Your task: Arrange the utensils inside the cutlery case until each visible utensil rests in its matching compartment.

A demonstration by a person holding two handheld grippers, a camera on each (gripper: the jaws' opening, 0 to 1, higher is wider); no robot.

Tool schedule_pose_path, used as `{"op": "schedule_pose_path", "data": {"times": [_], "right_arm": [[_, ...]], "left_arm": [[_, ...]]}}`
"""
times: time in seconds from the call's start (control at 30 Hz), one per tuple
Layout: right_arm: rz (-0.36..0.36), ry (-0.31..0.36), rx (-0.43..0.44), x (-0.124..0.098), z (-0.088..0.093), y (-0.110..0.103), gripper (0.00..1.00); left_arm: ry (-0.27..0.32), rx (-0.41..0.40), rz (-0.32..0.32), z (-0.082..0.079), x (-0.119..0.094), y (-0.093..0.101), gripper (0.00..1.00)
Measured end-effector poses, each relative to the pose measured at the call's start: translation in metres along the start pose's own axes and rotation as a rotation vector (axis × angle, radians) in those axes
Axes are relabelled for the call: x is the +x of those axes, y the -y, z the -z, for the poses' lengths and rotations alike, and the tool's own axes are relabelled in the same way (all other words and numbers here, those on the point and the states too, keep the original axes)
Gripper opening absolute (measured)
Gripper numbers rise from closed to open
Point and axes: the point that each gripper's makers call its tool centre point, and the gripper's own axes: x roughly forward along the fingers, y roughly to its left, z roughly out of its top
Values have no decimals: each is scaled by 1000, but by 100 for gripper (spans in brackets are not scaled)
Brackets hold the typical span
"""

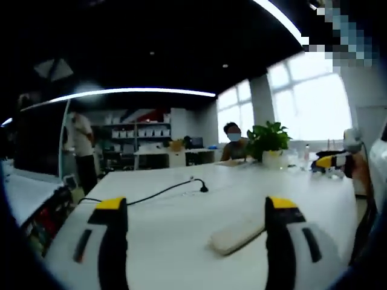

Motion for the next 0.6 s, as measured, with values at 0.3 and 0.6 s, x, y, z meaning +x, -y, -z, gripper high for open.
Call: {"op": "schedule_pose_path", "data": {"times": [0.3,0.6], "right_arm": [[9,13,14,-14,0,7,99],[50,-8,-14,-21,5,16,99]], "left_arm": [[-6,50,-61,1,-10,-8,100],[-2,21,-58,3,-18,-7,100]]}}
